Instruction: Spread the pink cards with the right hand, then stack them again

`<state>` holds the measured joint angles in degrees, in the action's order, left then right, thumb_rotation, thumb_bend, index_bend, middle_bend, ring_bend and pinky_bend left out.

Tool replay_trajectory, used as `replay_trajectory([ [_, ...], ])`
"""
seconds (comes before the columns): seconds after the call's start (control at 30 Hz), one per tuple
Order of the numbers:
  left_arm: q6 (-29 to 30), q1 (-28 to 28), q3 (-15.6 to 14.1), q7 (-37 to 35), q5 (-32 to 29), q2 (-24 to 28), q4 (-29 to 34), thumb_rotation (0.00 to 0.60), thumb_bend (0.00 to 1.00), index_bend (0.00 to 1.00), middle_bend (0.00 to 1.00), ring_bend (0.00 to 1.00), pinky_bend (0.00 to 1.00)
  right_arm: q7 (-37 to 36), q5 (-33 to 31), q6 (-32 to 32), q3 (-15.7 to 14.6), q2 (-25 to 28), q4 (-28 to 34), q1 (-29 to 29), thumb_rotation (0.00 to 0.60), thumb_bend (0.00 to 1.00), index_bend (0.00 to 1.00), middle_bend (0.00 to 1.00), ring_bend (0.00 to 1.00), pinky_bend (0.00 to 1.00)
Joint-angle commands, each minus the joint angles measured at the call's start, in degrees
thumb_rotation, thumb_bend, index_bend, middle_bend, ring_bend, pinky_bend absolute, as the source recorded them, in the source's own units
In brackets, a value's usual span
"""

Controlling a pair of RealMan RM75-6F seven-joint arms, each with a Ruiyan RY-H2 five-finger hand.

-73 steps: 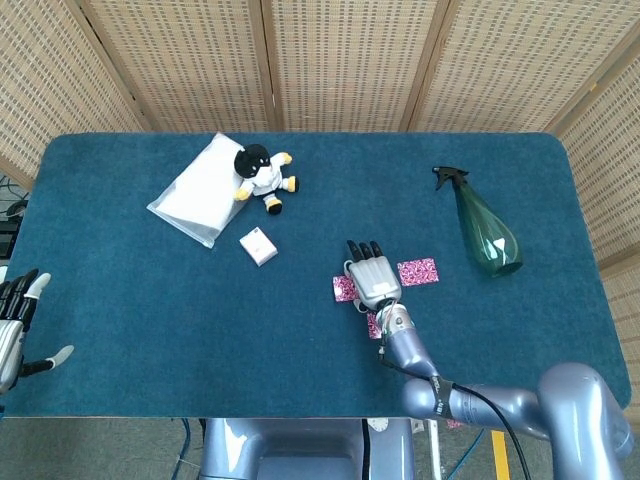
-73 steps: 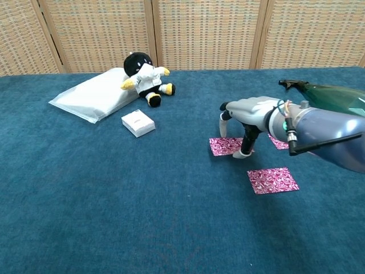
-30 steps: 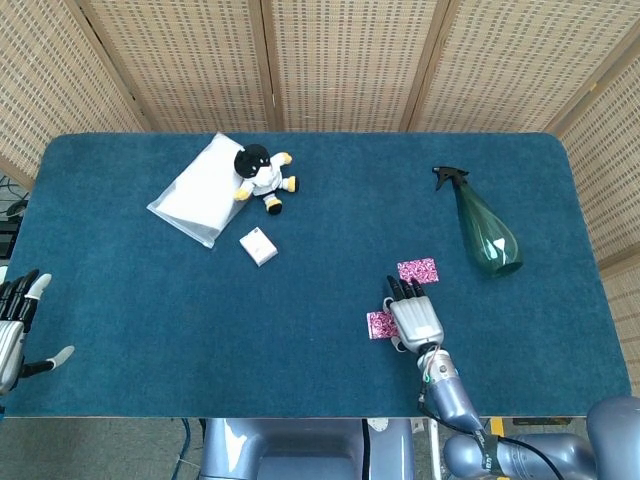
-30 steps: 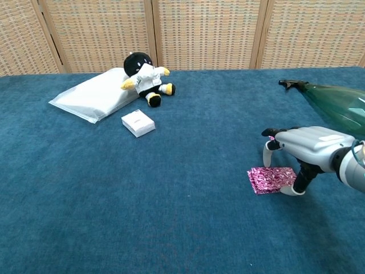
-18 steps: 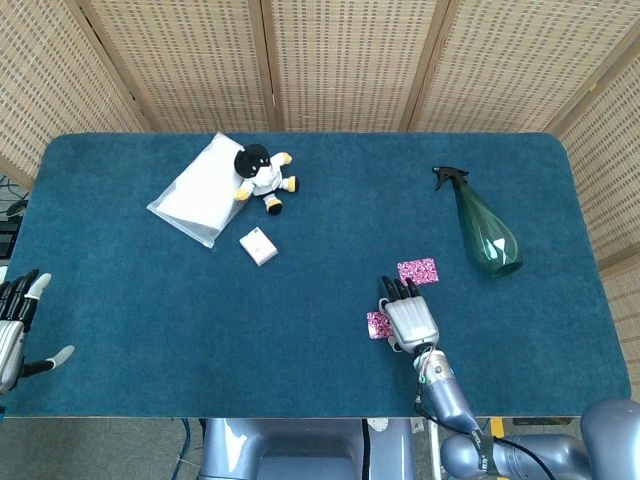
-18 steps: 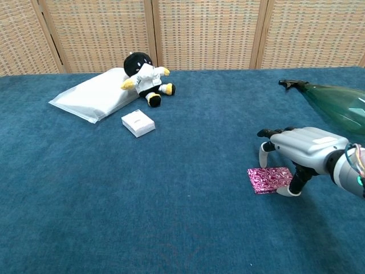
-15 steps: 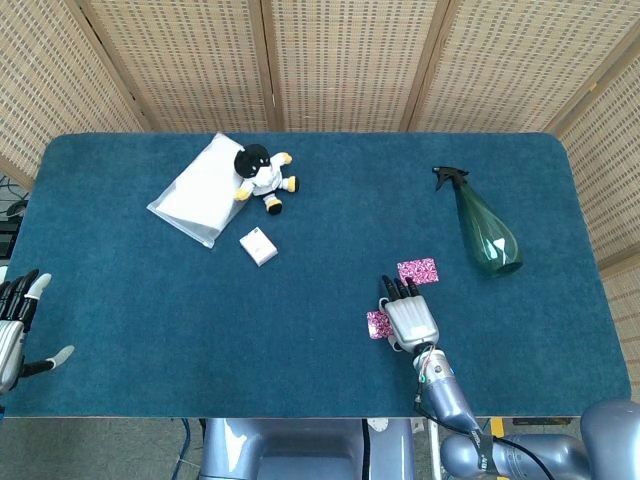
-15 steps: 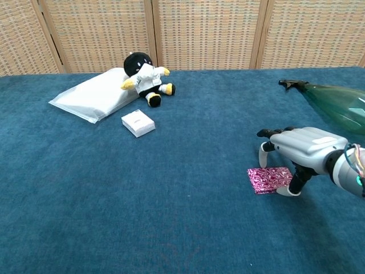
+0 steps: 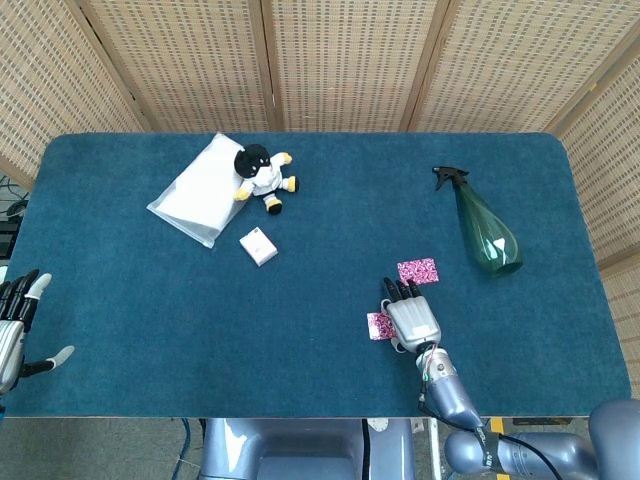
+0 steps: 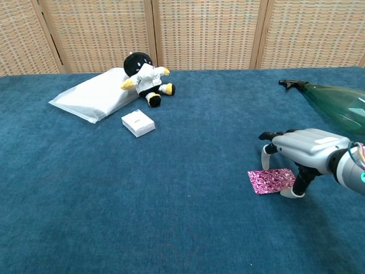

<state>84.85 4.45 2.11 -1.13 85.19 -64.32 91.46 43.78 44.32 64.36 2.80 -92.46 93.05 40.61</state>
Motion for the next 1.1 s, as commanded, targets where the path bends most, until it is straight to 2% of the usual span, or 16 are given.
replay_trajectory([
  [0.03, 0.0, 0.0, 0.0, 0.0, 0.0, 0.0, 0.0, 0.6, 0.0, 0.0, 0.0, 0.0, 0.0, 0.3, -0.1, -0.1, 0.1, 0.2, 0.1, 0.0, 0.6, 0.39, 0.4, 0.0, 0.0, 0.02],
  [0.13, 0.0, 0.0, 0.0, 0.0, 0.0, 0.0, 0.0, 0.6, 0.0, 0.0, 0.0, 0.0, 0.0, 0.4, -0.1, -0.2, 0.1, 0.3, 0.2, 0.0, 0.6, 0.37, 0.39, 0.0, 0.0, 0.02],
  [0.3, -0.1, 0.0, 0.0, 0.1, 0.0, 0.0, 0.0, 0.6, 0.0, 0.0, 0.0, 0.0, 0.0, 0.7, -0.1, -0.2, 0.1, 0.6, 0.5, -0.1, 0.6, 0.24, 0.37, 0.0, 0.0, 0.02],
  [0.87, 0.0, 0.0, 0.0, 0.2, 0.0, 0.0, 0.0, 0.6, 0.0, 0.0, 0.0, 0.0, 0.0, 0.2, 0.9, -0.2, 0.5, 0.6, 0.4, -0.3, 0.6, 0.23, 0.35, 0.0, 0.0, 0.02],
  [1.1, 0.0, 0.0, 0.0, 0.1, 0.0, 0.0, 0.0, 0.6, 0.0, 0.0, 0.0, 0.0, 0.0, 1.1, 0.5, -0.1, 0.7, 0.4, 0.1, -0.1, 0.6, 0.22, 0.3, 0.0, 0.0, 0.02],
])
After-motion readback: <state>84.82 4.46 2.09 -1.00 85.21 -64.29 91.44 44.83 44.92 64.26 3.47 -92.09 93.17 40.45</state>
